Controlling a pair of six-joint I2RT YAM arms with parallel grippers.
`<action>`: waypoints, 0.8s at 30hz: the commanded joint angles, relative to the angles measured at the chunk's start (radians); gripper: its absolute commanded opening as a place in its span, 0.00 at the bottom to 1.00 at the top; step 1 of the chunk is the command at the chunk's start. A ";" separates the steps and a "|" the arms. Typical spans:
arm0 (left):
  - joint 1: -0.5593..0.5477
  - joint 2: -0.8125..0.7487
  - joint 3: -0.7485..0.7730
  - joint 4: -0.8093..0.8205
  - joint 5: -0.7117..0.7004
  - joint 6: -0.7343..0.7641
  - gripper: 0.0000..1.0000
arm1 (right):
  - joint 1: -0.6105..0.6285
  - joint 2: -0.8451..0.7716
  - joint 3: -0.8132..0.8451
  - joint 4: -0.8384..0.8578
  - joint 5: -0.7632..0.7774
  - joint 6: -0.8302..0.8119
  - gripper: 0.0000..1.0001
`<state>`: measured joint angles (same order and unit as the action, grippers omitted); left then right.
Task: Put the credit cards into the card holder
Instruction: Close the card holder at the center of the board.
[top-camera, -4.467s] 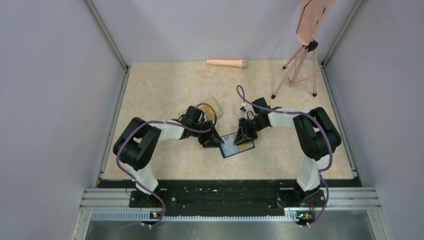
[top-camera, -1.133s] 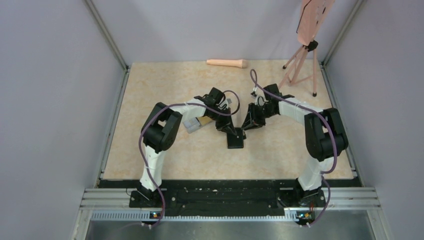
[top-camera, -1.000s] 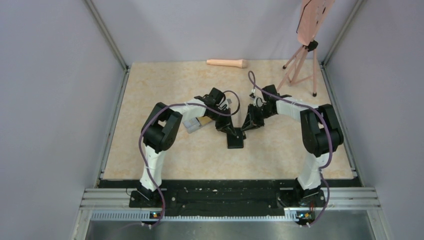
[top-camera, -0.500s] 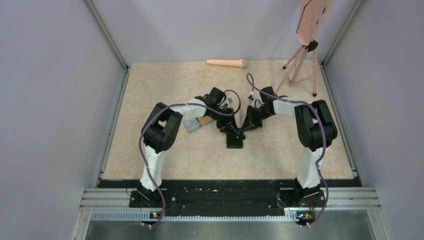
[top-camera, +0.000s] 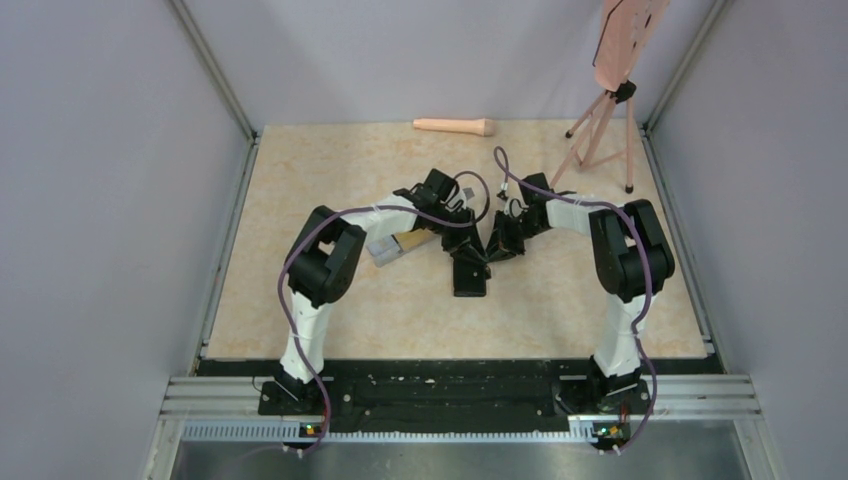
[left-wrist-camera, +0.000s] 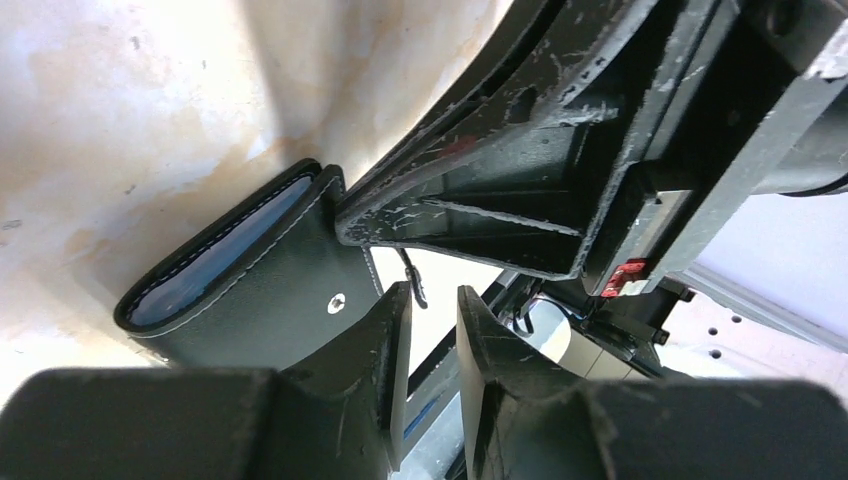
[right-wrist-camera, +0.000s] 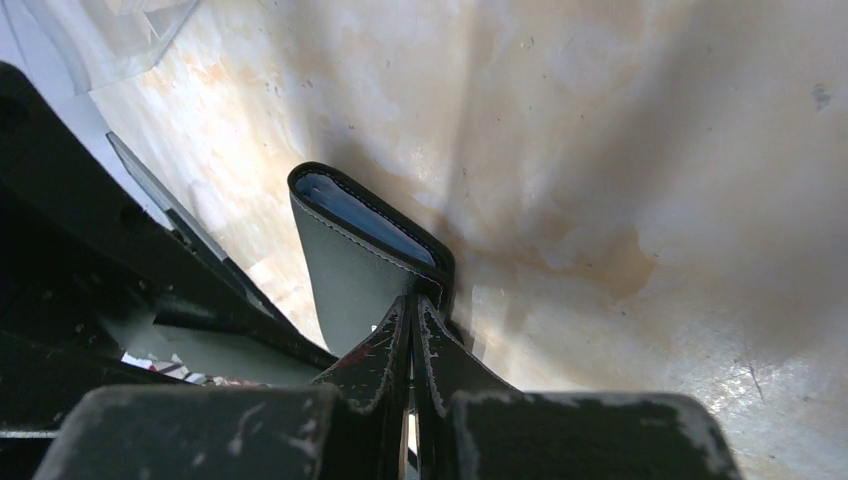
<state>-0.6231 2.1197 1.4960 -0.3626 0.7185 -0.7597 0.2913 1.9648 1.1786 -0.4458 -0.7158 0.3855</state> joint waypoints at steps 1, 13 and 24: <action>-0.014 -0.006 0.050 0.000 0.018 0.018 0.27 | -0.002 0.015 0.014 0.029 0.030 -0.003 0.00; -0.035 0.031 0.123 -0.163 -0.056 0.093 0.26 | -0.002 0.015 0.012 0.027 0.029 -0.005 0.00; -0.044 0.052 0.152 -0.215 -0.074 0.110 0.17 | -0.001 0.014 0.011 0.028 0.027 -0.004 0.00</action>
<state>-0.6594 2.1670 1.6073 -0.5617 0.6487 -0.6716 0.2913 1.9648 1.1786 -0.4458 -0.7155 0.3862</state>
